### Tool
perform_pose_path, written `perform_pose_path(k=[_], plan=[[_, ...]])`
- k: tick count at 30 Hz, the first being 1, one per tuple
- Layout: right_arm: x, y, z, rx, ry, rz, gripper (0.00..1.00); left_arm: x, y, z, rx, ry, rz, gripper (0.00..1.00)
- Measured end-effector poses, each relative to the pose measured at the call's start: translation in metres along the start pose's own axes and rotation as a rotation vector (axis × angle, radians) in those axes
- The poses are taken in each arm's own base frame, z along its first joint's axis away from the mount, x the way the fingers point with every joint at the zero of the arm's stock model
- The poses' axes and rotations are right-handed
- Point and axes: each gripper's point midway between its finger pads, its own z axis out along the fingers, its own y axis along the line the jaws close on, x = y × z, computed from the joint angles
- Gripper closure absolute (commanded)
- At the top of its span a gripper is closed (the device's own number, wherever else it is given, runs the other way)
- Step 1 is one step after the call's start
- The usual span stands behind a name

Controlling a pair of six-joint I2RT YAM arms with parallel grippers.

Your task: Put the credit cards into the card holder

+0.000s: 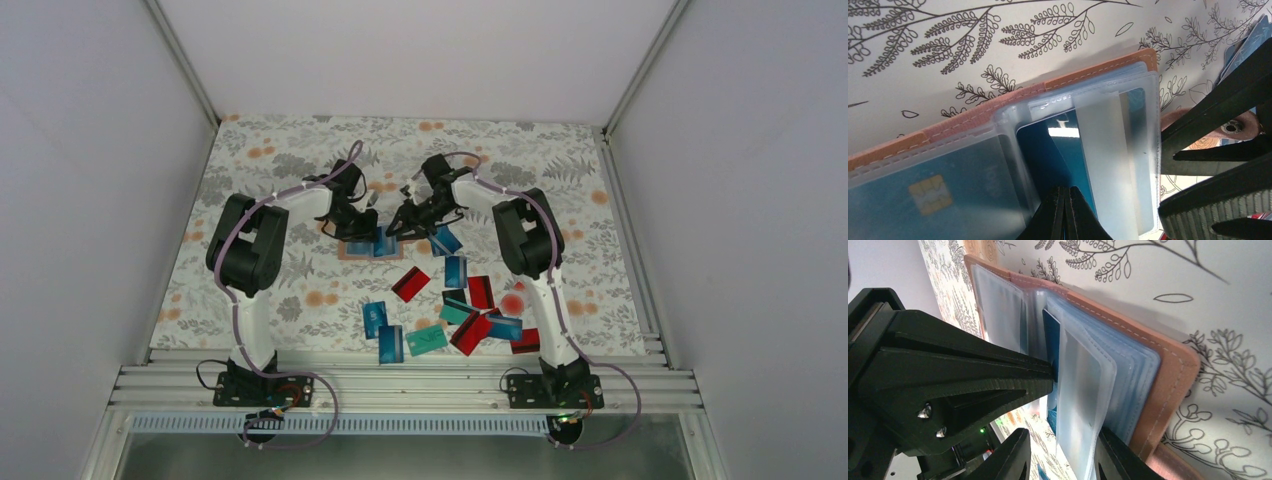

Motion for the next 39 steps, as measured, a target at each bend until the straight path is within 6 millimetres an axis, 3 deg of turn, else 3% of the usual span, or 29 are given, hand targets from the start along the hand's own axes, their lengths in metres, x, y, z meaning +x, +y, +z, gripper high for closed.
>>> perform_pose_path(k=[27, 32, 39], plan=[[0.000, 0.019, 0.004, -0.025, 0.010, -0.049, 0.69, 0.003, -0.010, -0.010, 0.031, 0.005, -0.051, 0.98], [0.001, 0.021, 0.005, -0.027, 0.014, -0.048, 0.69, -0.001, -0.012, -0.022, 0.037, -0.021, -0.064, 0.98], [-0.001, 0.029, 0.006, -0.032, 0.011, -0.060, 0.68, -0.013, -0.014, -0.060, 0.054, -0.108, -0.081, 0.98]])
